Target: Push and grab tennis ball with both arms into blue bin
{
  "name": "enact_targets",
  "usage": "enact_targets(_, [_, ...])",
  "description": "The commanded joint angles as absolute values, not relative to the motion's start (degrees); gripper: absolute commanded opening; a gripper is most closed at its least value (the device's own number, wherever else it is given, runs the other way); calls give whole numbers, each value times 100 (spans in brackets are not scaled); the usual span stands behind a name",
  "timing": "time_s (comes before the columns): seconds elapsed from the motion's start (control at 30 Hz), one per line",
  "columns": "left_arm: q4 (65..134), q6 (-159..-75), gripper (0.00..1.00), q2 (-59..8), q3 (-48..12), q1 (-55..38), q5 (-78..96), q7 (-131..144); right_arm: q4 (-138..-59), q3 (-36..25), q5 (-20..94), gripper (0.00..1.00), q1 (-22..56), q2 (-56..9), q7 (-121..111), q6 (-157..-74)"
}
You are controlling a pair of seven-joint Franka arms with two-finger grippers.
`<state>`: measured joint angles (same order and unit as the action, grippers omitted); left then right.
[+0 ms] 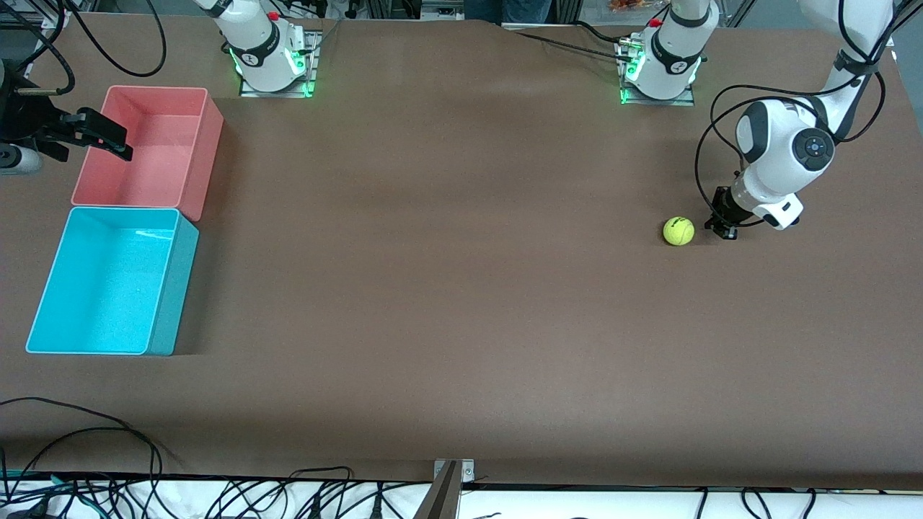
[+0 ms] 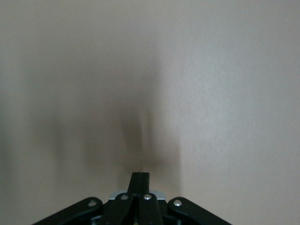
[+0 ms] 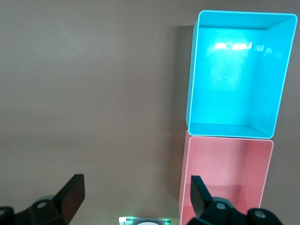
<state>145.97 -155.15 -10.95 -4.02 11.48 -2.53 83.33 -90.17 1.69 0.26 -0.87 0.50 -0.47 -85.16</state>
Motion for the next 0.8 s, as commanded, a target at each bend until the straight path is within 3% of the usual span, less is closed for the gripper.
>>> enact_targets(0.0, [14581,-15539,0,-1081,-431,1125,-475,8543,-8921,141,88,100,-88,44,-53,-8499])
enact_targets(0.2, [14564,-15539,0,-1125,-396,1230,-772,8481,-8921,141,97,100,-88,44,-44,-8490])
enact_targets(0.5, [14441,-15548,0,-1134,-431,2285,-2451,8543,-8921,150,88,100,-88,44,-53,-8490])
enact_targets(0.67, [14449,-15539,0,-1142,-509,2198,-2470,9007,-8921,149,79,100,-88,44,-53,-8499])
enact_targets(0.77, [14484,-15539,0,-1256,-869,2083,-2470,9735,-8921,132,79,100,-97,35,-53,-8499])
